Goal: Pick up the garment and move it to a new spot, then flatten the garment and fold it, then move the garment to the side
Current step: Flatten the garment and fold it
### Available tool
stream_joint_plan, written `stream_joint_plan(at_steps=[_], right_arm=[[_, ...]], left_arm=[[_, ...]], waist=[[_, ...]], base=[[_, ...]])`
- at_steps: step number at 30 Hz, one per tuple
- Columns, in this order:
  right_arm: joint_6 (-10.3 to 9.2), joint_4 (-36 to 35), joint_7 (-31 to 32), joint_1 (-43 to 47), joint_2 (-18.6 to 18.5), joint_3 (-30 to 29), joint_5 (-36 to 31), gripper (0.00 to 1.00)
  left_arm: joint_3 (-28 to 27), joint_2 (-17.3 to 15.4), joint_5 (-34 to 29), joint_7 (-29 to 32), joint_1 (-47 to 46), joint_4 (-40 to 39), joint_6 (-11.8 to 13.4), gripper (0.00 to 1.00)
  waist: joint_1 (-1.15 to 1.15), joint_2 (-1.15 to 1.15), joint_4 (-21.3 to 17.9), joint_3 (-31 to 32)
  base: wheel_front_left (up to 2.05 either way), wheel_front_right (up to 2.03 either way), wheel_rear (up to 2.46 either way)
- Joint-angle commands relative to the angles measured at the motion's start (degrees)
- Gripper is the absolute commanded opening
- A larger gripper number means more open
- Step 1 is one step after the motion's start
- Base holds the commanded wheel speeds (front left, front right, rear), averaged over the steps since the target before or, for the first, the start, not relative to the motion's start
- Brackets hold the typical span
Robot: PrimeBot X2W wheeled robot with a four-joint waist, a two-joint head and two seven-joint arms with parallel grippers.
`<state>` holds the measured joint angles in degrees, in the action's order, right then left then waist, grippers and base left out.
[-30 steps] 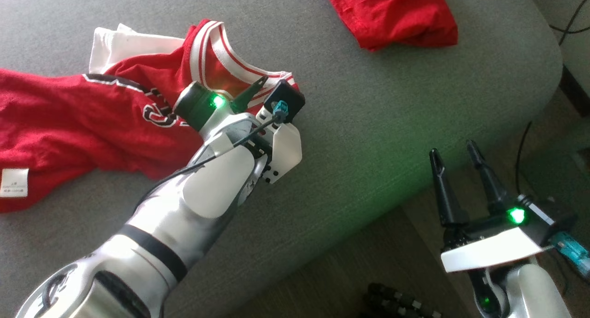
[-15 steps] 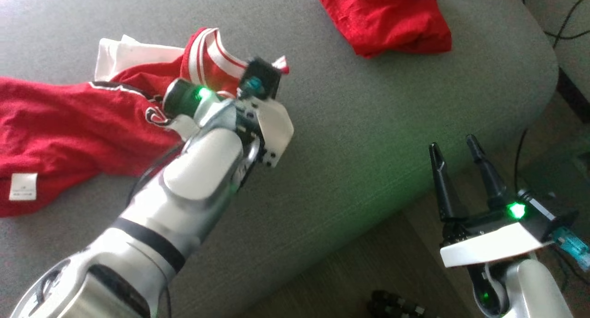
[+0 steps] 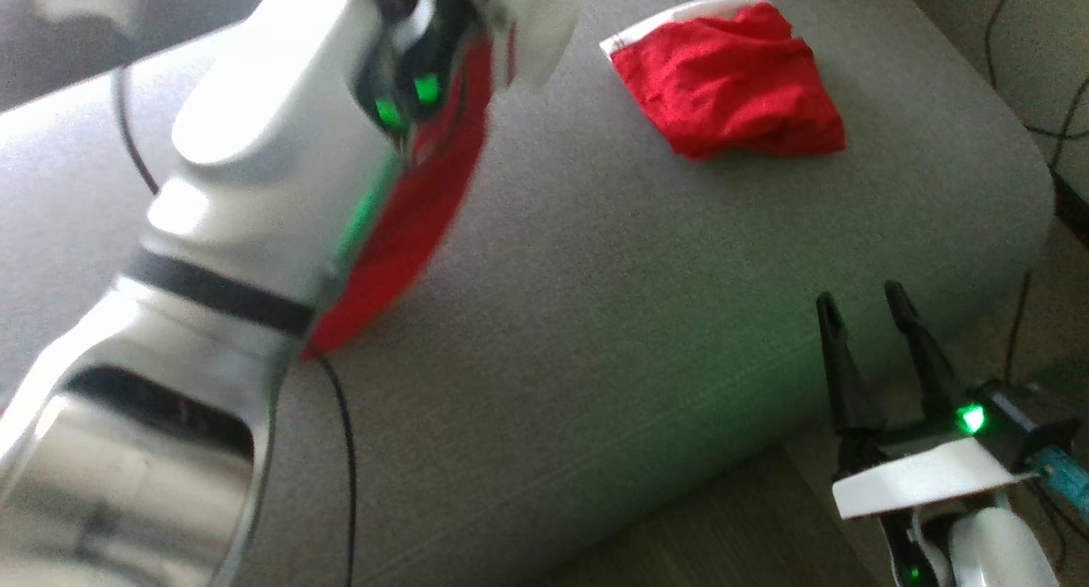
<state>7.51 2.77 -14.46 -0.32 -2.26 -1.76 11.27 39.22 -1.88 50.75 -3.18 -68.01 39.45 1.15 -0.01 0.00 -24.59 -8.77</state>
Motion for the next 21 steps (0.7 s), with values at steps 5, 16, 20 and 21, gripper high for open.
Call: stream_joint_plan(at_steps=[5,16,20,21], right_arm=[[-0.02,-2.24,-0.54,0.32,-0.62,0.29,-1.61,1.00],[-0.02,-3.31,-0.54,0.29,-0.62,0.32,-3.85,1.00],[-0.02,-3.30,-0.54,-0.32,-0.62,0.56,-4.31,1.00],[-0.02,-3.33,-0.54,-0.50,-0.62,0.54,-4.44,1.00]], left_arm=[[-8.17,-0.99,8.72,-3.95,-8.21,-4.97,3.12,0.00],[-20.91,-2.26,18.62,-11.05,9.92,1.97,10.13,0.00],[-25.38,-3.46,18.58,-11.71,16.98,4.63,10.33,0.00],[-27.78,-4.11,17.61,-11.75,19.00,4.68,10.33,0.00]], waist=[[0.01,0.00,4.53,3.49],[0.01,0.00,13.57,1.52],[0.01,0.00,15.10,0.28],[0.01,0.00,15.51,-0.17]], base=[[0.00,0.00,0.00],[0.00,0.00,0.00],[0.00,0.00,0.00],[0.00,0.00,0.00]])
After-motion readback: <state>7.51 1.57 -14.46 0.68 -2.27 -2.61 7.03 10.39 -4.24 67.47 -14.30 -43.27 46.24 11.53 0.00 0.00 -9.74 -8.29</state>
